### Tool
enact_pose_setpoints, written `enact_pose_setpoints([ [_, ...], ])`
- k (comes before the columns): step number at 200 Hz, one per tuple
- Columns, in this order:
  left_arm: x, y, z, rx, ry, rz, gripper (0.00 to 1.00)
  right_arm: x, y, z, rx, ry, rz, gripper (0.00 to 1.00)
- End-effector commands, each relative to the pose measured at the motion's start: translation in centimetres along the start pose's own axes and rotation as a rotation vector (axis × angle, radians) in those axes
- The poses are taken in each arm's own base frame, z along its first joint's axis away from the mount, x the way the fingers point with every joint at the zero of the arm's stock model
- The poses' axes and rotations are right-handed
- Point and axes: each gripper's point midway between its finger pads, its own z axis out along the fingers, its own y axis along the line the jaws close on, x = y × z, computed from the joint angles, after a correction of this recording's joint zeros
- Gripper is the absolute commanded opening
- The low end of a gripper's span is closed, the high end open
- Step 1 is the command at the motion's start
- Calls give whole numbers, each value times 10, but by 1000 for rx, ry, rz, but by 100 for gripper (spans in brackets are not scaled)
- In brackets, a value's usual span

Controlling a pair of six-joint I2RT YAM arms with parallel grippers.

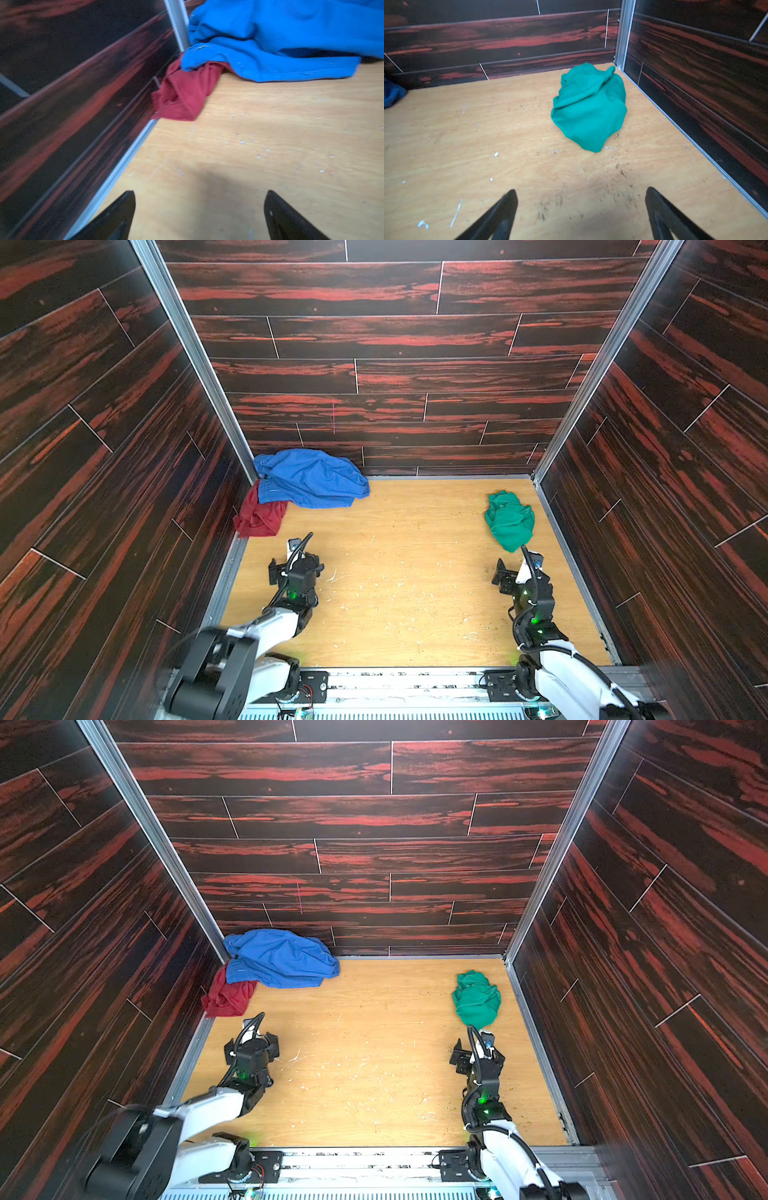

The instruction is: Pick out a specific cloth from the pile

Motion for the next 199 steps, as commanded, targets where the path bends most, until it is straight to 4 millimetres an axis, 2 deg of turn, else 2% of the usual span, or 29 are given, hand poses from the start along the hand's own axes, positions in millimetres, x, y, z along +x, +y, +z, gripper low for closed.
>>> enact_pose_setpoints([
  [1, -41, -16, 10, 80, -141, -64, 99, -22, 3, 1, -8, -107, -6, 96],
  [16, -35, -26, 19, 103, -143, -29, 99, -29, 4, 3, -10, -143, -14, 96],
  [26, -37, -18, 21, 56, -170, -60, 99, -31, 5, 6, -8, -152, -25, 96],
  [41, -29, -8, 19, 46, -164, -106, 99, -35, 9, 12, -21, -174, -48, 97],
  [59, -17, -7, 25, 101, -148, -153, 99, -41, 17, 21, -46, -211, -85, 97],
  [79, -25, -3, 36, 52, -184, -170, 99, -49, 21, 30, -59, -266, -111, 98],
  [107, -17, -5, 40, 76, -77, -152, 99, -37, 19, 47, -78, -243, -114, 98],
  [122, -18, -7, 49, 79, -56, -160, 99, -31, 13, 58, -102, -230, -75, 99],
  [129, -17, -7, 52, 85, -34, -165, 99, -25, 12, 64, -108, -174, -71, 99],
  [143, -16, -6, 53, 92, -20, -163, 99, -20, 25, 78, -229, -96, -72, 97],
  [154, -16, -6, 54, 88, -23, -167, 99, -18, 19, 87, -232, -45, -41, 98],
  [199, -14, -6, 59, 112, 7, -176, 99, -19, 20, 84, -261, -57, -29, 99],
])
